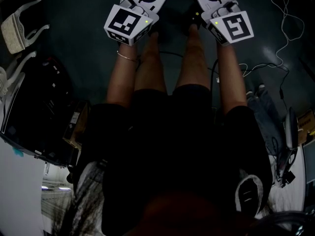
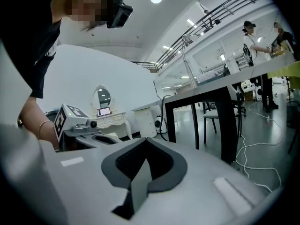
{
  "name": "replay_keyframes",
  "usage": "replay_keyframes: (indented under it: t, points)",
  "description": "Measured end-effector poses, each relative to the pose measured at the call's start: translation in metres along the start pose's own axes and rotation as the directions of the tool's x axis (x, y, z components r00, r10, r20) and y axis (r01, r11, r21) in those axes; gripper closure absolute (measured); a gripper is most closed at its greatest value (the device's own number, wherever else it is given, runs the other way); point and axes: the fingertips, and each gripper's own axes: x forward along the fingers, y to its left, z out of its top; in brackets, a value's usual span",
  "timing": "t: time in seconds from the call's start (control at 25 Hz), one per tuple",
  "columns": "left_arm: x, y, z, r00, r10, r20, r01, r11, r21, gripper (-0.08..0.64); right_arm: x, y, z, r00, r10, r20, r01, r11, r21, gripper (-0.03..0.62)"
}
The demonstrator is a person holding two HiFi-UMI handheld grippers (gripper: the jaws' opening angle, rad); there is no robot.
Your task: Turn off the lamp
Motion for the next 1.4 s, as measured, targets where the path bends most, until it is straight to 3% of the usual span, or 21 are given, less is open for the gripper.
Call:
replay_keyframes:
  t: [0.12,0.28,0.64,1.0,1.24,1.4]
  points:
    - [-0.004,0.002,0.007,0.999,0.031,-0.015,-0.030,0.999,0.040,0.554,-0.002,0.004,0.002,1.000,0.003,0.000,-0.003,1.000,0.002,0.591]
    - [-0.009,0.000,0.024,0.999,0.048,0.005,-0.048,0.999,-0.019,0.554,-0.006,0.010,0.010,1.000,0.006,0.004,-0.006,1.000,0.014,0.591]
    - [-0.022,-0.013,0.067,0.996,0.046,0.077,-0.043,0.999,-0.033,0.554,-0.017,0.019,0.044,0.999,-0.002,0.051,0.000,1.000,0.028,0.591]
    - [-0.025,-0.037,0.094,0.999,0.000,0.032,-0.002,0.999,0.042,0.554,-0.037,0.031,0.068,0.998,-0.015,0.060,0.012,0.999,0.046,0.591]
    - [-0.029,-0.063,0.120,0.994,-0.097,0.049,0.091,0.990,0.106,0.554,-0.047,0.046,0.094,0.997,-0.003,0.079,0.001,1.000,0.021,0.592]
    - [-0.039,-0.074,0.132,0.992,-0.120,0.048,0.114,0.987,0.117,0.554,-0.053,0.058,0.110,0.995,-0.015,0.096,0.013,1.000,0.018,0.592]
